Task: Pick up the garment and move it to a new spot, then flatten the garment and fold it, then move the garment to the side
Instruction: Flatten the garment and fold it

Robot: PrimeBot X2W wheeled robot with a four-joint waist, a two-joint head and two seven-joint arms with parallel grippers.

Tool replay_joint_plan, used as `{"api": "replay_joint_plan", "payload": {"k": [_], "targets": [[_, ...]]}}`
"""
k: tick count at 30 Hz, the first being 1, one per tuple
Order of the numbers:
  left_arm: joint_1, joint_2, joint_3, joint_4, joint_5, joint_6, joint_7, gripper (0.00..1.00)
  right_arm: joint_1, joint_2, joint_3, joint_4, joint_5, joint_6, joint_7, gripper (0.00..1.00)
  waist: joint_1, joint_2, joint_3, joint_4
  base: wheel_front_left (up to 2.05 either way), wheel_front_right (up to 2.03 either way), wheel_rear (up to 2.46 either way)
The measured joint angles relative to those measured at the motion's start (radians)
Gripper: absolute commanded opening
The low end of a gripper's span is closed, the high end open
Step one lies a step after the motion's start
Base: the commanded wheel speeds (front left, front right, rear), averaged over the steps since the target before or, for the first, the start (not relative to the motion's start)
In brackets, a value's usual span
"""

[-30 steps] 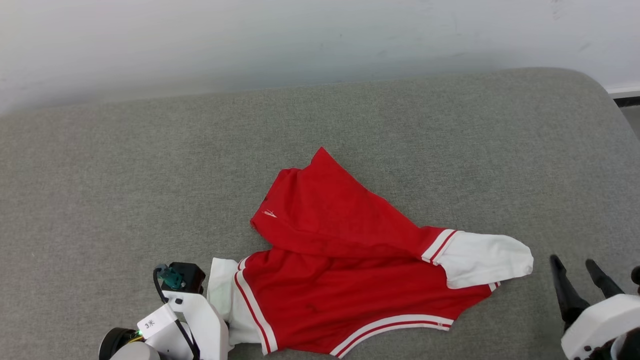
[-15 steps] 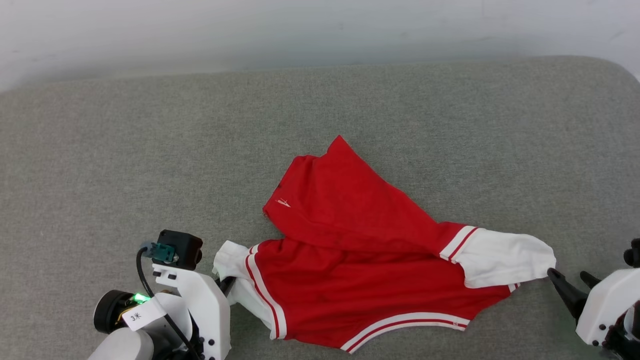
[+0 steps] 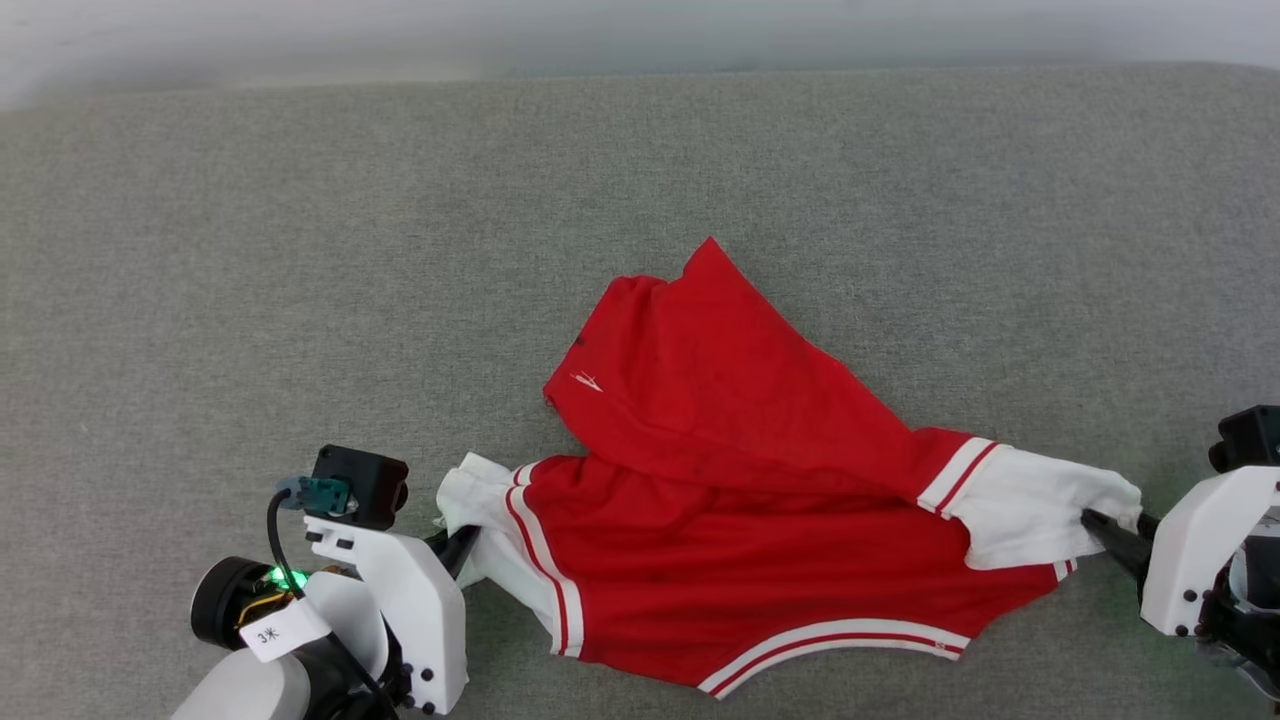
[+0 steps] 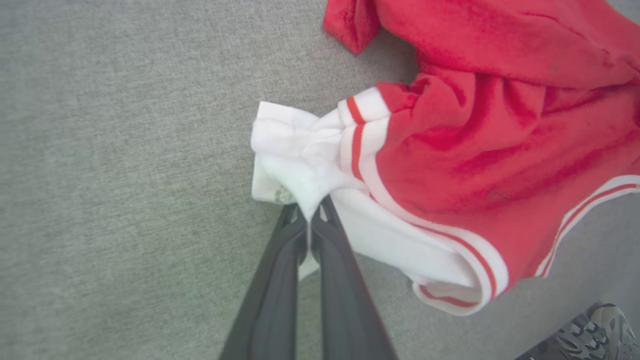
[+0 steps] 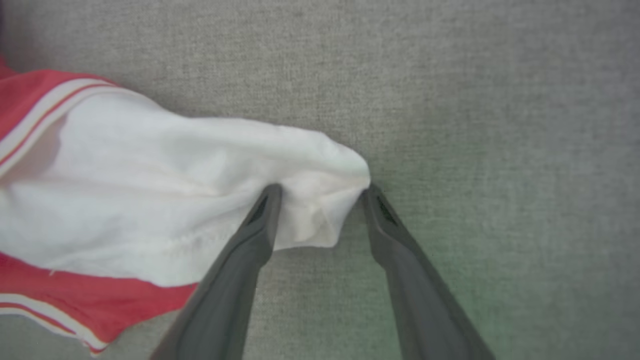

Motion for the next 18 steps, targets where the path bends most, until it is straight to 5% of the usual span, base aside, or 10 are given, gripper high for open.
{"api": "replay_joint_plan", "payload": {"k": [10,18], "targets": [[-0.030,-0.008,0.034,0.009,0.009,-0.020,-0.108,0.00,-0.007,-0.014,-0.054,-0.092,0.007,0.001,-0.119,0.00,0.0000,0.0000,-0.086,0.008,0.00,0.00,0.00],[-0.171,-0.007,0.104,0.026,0.015,-0.018,-0.165,0.00,-0.068,-0.011,-0.103,-0.220,-0.043,0.001,-0.106,0.00,-0.0001,0.0000,-0.171,-0.010,0.00,0.00,0.00]]}}
